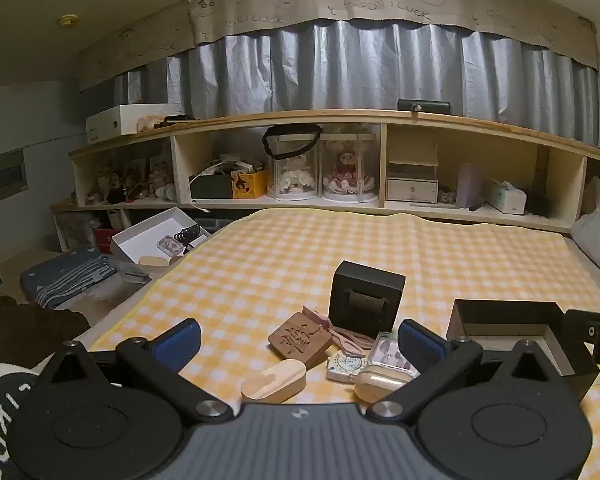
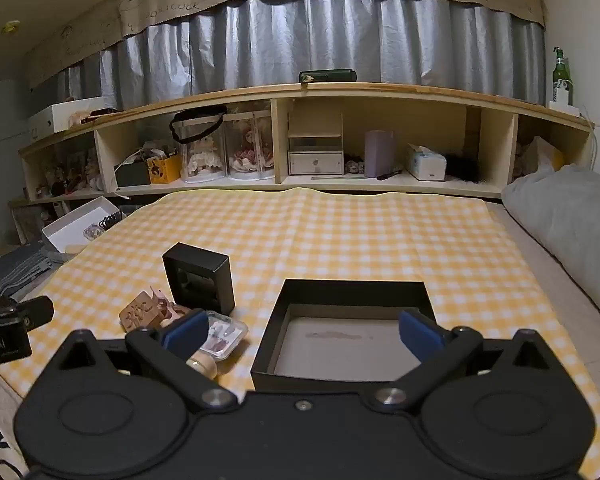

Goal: Organize rigid objects

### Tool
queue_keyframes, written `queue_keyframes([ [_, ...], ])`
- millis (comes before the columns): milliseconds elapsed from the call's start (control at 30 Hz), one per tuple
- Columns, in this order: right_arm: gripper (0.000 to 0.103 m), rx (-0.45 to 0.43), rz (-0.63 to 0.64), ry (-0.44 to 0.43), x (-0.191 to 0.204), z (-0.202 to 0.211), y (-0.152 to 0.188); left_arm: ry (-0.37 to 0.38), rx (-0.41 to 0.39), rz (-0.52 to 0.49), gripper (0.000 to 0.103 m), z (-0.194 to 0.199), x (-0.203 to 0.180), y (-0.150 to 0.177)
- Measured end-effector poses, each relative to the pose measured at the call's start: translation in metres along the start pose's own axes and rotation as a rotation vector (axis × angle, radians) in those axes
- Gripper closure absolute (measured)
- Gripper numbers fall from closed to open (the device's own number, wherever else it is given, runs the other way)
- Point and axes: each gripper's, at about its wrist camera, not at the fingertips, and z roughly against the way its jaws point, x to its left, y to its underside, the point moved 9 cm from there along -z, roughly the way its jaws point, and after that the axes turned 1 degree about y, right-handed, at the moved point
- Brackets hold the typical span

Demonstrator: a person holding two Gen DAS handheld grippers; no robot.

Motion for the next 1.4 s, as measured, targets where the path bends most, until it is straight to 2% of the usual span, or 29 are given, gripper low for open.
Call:
queue_keyframes([
  [1400, 0.000, 0.015, 0.004, 0.004, -0.0015, -0.0029, 0.0018, 0.004, 0.004, 0.006, 0.000, -0.0001, -0.0001, 0.0002],
])
